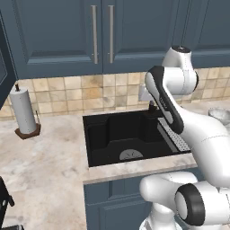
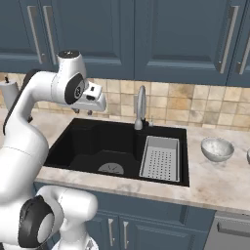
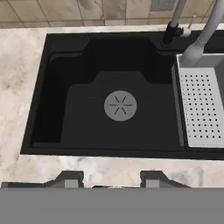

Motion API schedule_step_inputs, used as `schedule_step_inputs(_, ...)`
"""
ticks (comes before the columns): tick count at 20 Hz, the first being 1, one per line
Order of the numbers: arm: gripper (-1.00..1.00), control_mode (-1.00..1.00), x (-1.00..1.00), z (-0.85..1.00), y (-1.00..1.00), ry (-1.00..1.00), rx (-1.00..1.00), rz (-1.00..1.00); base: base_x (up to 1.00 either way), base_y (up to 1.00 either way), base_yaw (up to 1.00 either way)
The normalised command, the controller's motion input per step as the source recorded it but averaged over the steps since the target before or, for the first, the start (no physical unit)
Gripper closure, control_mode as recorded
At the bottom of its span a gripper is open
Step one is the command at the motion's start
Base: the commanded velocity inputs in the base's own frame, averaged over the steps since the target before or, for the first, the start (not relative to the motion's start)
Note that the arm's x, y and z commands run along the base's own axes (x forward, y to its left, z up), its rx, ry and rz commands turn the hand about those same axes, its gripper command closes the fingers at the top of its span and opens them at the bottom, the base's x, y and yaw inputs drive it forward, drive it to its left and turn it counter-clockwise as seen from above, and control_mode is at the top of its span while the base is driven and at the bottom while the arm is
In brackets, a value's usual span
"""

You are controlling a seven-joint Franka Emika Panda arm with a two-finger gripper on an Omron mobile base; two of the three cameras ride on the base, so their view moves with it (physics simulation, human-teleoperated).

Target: Rinse each bowl for a few seconds and place them down in the sink or on the counter.

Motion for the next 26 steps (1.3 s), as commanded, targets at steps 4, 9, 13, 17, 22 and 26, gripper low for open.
schedule_step_inputs(4, -1.0, -1.0, -0.13, 0.0, 0.0, -0.03, 0.0, -0.01, 0.0, 0.0, 0.0)
schedule_step_inputs(9, -1.0, -1.0, -0.36, 0.05, -0.05, -0.08, -0.02, -0.05, 0.0, 0.0, 0.0)
schedule_step_inputs(13, -1.0, -1.0, -0.4, 0.15, -0.1, -0.06, -0.03, -0.06, 0.0, 0.0, 0.0)
schedule_step_inputs(17, -1.0, -1.0, -0.38, 0.12, -0.11, -0.01, -0.03, -0.07, 0.0, 0.0, 0.0)
schedule_step_inputs(22, -1.0, -1.0, -0.36, 0.09, -0.12, 0.0, -0.02, -0.07, 0.0, 0.0, 0.0)
schedule_step_inputs(26, -1.0, -1.0, -0.35, 0.08, -0.06, 0.0, -0.01, -0.06, 0.0, 0.0, 0.0)
